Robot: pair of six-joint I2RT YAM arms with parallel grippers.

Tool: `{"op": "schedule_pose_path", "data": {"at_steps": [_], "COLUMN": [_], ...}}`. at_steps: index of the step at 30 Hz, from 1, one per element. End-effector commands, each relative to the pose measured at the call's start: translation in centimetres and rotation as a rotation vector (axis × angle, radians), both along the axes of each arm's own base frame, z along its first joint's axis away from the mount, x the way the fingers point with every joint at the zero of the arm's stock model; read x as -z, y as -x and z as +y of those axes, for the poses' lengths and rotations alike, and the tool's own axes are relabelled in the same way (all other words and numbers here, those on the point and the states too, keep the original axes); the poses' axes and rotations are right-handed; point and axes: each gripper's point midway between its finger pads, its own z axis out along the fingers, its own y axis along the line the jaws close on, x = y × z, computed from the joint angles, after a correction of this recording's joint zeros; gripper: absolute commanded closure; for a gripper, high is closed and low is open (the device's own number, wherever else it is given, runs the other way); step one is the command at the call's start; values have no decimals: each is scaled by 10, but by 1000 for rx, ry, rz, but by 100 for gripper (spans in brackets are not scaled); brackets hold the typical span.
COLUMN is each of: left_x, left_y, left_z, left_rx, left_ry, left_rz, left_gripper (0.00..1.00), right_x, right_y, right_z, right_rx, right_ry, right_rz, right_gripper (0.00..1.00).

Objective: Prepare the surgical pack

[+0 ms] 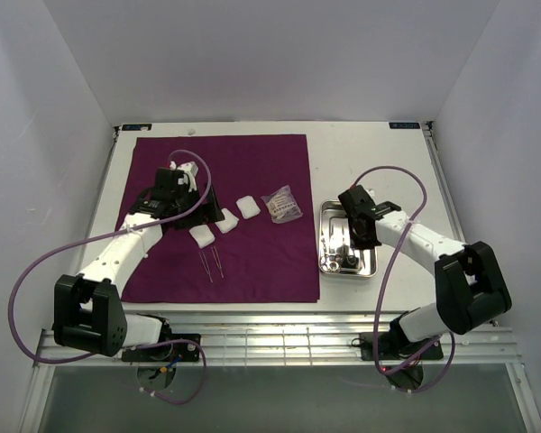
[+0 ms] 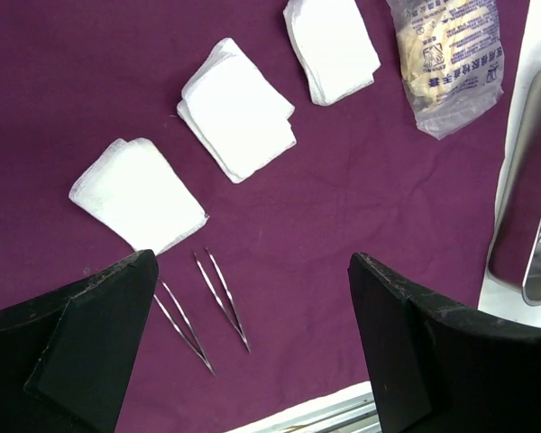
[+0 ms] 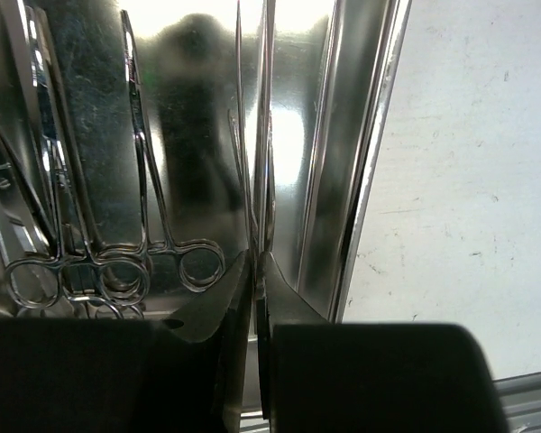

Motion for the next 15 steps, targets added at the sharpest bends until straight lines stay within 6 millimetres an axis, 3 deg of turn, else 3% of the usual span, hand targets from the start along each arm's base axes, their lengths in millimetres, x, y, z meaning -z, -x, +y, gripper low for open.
{"op": "schedule_pose_path", "data": {"at_steps": [1,6,11,15], "left_x": [-8,-4,-2,-2], "left_y": [-2,1,0,-1], "left_z": [5,4,6,6], "left_rx": [-4,1,-5,-4], "left_ry": [-25,-24,-30,-38], "left_rz": [-37,-31,-31,-32], "left_gripper": [2,2,2,2], "right_x": [5,15,-1,4], "right_y": [4,11,4,3], "right_z": [-8,-5,6,7], "right_rx": [-3,-12,-39,-61], "right_ry": [43,26,13,18], "right_rz": [12,41,-18,-8], "right_gripper": [92,92,92,92]}}
